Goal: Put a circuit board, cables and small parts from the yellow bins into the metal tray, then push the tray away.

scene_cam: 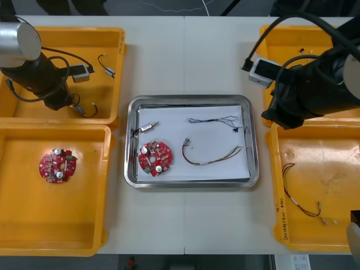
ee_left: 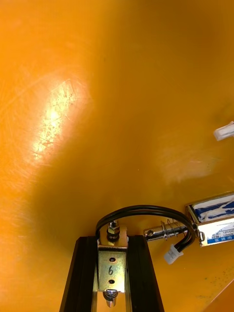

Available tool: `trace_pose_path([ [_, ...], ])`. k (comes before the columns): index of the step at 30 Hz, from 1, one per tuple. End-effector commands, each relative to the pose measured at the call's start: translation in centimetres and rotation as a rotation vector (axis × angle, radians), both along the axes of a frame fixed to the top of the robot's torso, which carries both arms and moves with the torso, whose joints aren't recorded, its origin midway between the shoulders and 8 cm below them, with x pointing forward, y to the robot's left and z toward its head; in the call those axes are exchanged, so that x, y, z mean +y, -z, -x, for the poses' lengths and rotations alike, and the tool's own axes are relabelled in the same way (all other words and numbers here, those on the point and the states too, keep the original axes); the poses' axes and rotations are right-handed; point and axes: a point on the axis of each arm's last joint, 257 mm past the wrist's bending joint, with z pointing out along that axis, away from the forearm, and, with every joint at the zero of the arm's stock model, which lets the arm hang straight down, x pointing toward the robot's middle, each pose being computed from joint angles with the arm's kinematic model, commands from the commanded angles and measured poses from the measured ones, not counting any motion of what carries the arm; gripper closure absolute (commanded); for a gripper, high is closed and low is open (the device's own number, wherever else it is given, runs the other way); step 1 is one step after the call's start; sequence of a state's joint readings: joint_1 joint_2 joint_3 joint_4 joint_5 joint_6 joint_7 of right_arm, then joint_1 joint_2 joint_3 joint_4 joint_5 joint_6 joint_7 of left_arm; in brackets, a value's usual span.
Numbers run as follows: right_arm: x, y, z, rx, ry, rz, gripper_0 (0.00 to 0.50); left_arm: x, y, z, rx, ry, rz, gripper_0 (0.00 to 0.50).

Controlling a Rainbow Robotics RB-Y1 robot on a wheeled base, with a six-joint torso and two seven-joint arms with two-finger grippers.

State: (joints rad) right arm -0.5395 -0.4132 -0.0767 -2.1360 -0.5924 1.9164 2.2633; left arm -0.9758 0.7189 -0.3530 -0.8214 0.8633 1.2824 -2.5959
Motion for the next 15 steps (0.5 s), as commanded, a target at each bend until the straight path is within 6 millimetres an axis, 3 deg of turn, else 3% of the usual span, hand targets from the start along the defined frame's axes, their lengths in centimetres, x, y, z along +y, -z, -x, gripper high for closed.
trace_pose_path([
  [1, -4.9, -0.8, 0.7, -0.026, 0.159, -0.071, 0.0, -1.1, -1.1, -0.7, -0.02, -0.016, 0.022, 0.5],
  [3, -7.1, -0.7, 1.1, -0.024, 0.227, -0.108, 0.0, -1.0, -1.7, -0.9, -0.024, -0.027, 0.026, 0.5],
  [15, -15.1, 0.9, 4.8, 0.01, 0.647, -0.287, 0.0, -0.5, -6.3, -0.3, -0.031, -0.062, 0.058, 0.5],
])
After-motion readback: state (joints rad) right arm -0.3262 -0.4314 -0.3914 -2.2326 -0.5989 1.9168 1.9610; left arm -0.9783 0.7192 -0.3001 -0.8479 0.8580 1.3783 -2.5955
